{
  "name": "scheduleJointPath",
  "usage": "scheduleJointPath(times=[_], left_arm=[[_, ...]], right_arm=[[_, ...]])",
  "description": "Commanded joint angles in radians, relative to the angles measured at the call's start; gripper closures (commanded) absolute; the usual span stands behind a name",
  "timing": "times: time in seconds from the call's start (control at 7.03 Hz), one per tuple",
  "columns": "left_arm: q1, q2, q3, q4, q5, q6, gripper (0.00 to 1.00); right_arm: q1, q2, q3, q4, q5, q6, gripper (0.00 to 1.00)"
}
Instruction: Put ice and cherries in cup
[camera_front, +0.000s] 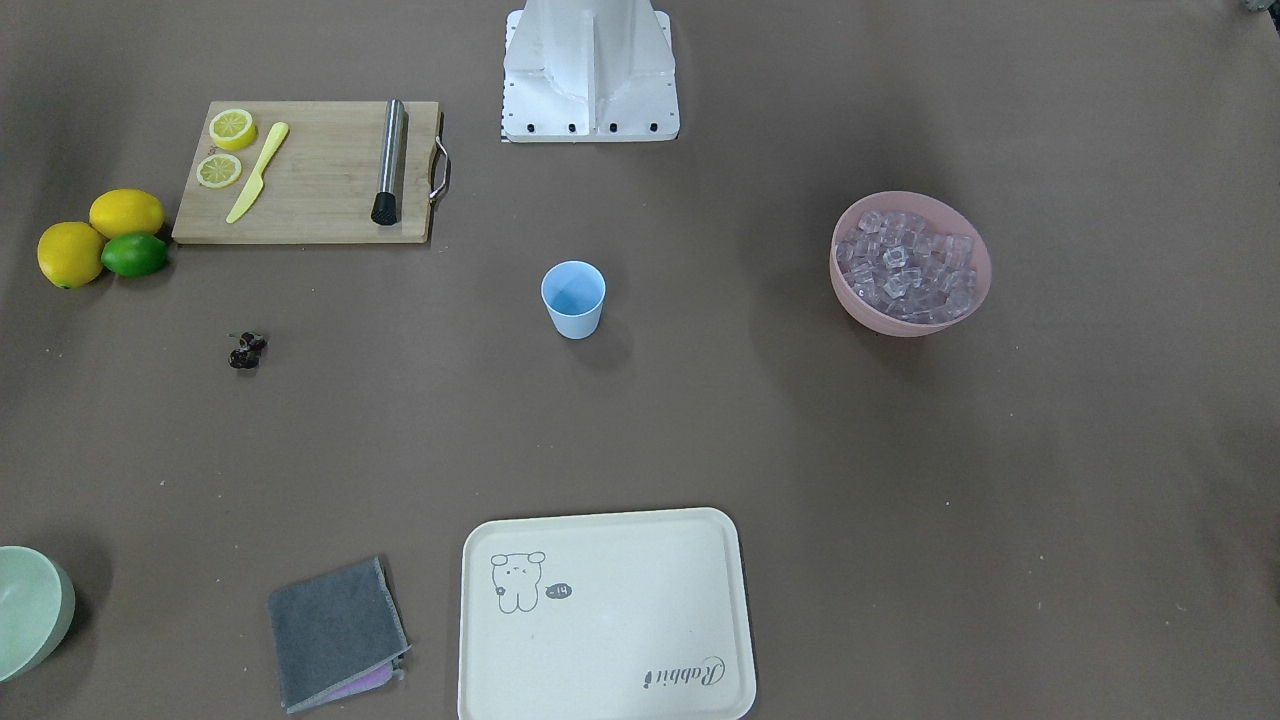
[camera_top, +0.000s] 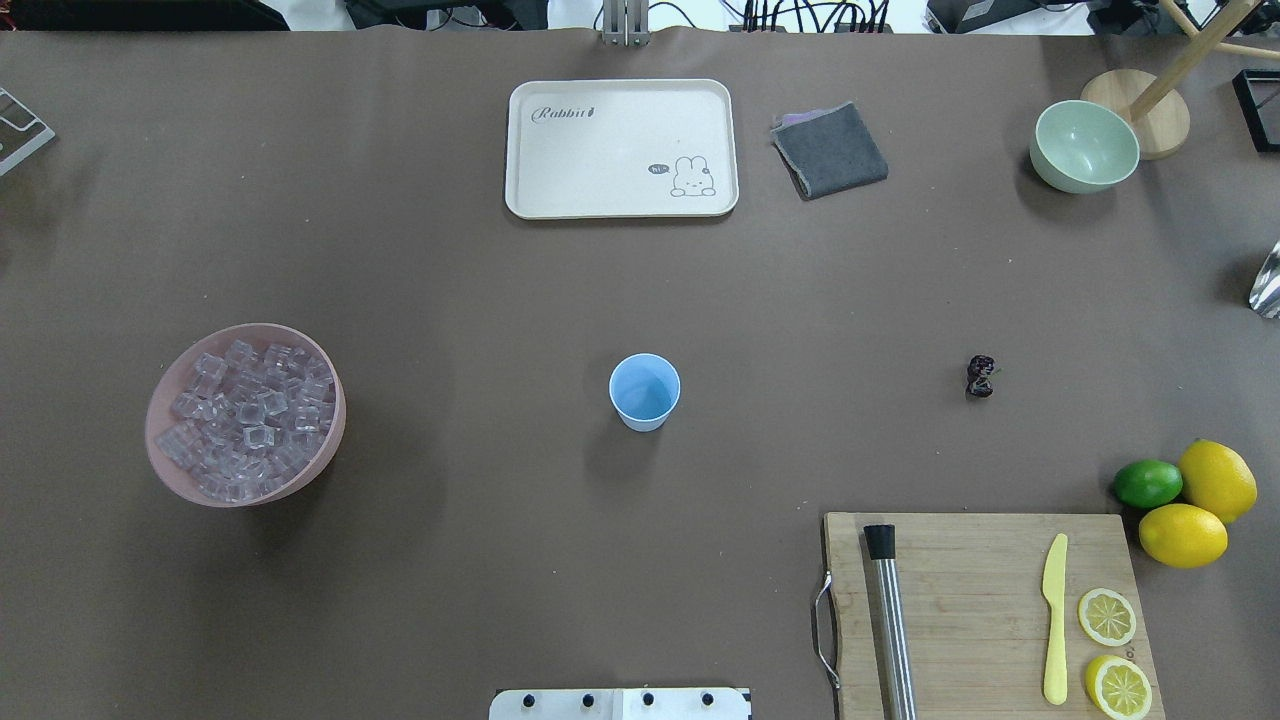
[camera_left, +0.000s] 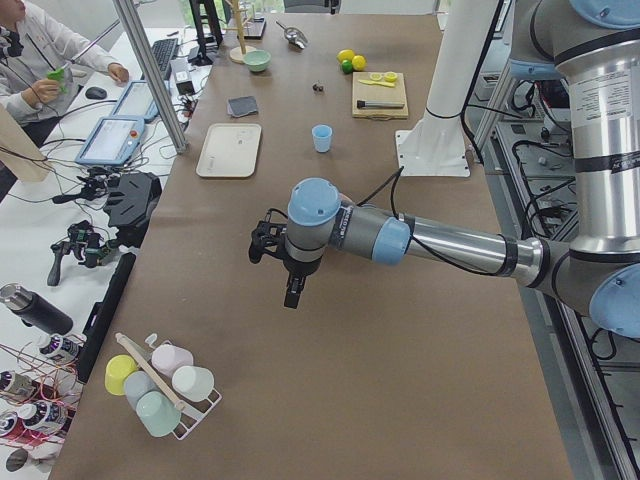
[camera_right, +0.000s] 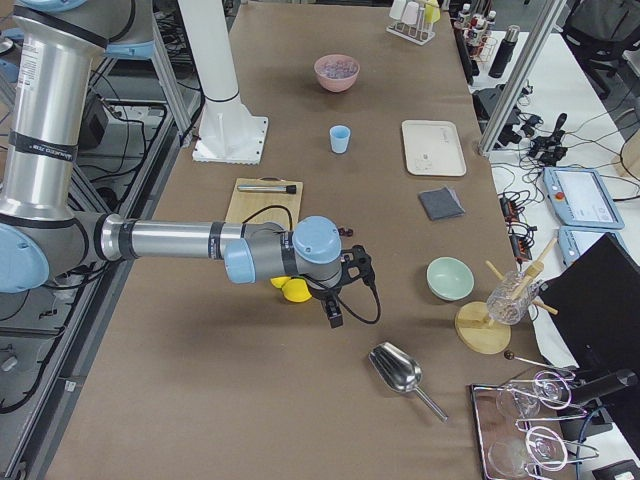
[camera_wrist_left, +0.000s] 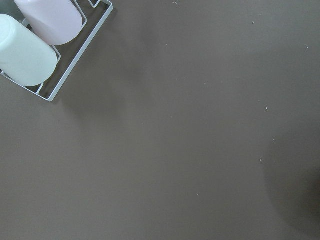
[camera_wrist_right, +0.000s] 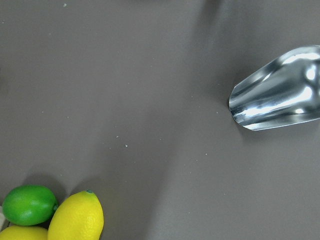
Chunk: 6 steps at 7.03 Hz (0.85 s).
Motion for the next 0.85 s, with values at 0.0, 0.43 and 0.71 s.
scheduleJointPath(times=[0.0,0.43,0.71], left_arm=[[0.011,-0.001,0.005,0.000,0.002,0.001,0.02],[0.025,0.000,0.007,0.002,-0.004,-0.002,0.03],[0.026,-0.004,-0.002,-0.006,-0.012,0.004,0.04]], right_arm=[[-0.001,0.002,0.000,0.001,-0.001,0.000,0.00],[-0.002,0.004,0.000,0.001,-0.001,0.000,0.00],[-0.002,0.002,-0.002,0.017,0.004,-0.005,0.00]])
